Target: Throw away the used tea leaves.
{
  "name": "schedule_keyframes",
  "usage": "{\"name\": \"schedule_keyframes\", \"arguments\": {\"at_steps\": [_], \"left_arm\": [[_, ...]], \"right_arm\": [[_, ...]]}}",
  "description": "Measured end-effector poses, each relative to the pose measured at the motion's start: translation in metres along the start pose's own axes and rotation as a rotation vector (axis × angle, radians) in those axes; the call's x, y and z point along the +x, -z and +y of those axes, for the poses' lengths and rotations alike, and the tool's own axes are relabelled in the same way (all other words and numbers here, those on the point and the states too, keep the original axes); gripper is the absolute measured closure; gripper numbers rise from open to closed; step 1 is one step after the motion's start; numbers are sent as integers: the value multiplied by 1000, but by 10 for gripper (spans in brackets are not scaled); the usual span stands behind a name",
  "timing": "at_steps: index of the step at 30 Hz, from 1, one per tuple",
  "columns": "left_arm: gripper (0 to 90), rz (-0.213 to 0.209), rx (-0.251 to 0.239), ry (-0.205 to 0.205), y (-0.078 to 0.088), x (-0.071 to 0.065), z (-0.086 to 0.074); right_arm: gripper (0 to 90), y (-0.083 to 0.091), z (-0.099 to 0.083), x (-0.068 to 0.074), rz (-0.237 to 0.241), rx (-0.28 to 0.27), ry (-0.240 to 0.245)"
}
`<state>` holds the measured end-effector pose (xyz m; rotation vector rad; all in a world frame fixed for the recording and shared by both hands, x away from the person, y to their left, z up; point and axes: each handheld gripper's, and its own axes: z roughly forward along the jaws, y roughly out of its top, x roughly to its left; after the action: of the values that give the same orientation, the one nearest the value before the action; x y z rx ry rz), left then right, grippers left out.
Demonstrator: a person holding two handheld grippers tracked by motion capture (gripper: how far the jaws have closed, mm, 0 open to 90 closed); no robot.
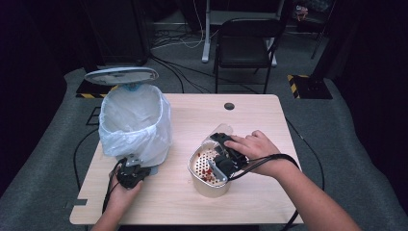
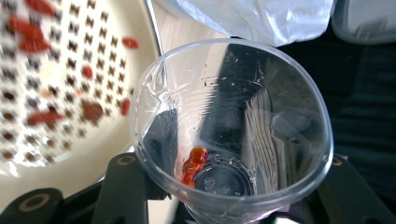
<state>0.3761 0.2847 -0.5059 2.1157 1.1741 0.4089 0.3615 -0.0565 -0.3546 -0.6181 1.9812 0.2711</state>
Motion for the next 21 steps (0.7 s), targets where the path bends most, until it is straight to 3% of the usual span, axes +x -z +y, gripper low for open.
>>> {"name": "schedule_keyframes", "arguments": {"at_steps": [2,3,9,14,15,17,18,19,20,21], "left_arm": [[900,0,3,-4,0,0,0],[900,2,26,-34,2,2,1],[900,-1,-1,1,0,0,0],[900,0,0,0,0,0,0],[900,0,0,0,0,0,0],[900,3,23,-30,1,2,0],[900,0,1,-2,0,0,0],[900,0,1,-2,0,0,0],[900,1,4,-6,0,1,0],[900,1,4,-6,0,0,0]], "right_arm": [[502,0,-5,-6,35,-27,-92],[502,0,-8,-9,48,-33,-149],[501,4,-20,-29,135,-97,-444],[501,5,-26,-44,177,-163,-614],[501,5,-26,-44,177,-163,-614],[502,6,-28,-51,199,-191,-692],[502,6,-30,-57,218,-214,-752],[502,6,-30,-57,218,-214,-752],[502,6,-31,-63,233,-239,-808],[503,6,-31,-67,243,-256,-832]]}}
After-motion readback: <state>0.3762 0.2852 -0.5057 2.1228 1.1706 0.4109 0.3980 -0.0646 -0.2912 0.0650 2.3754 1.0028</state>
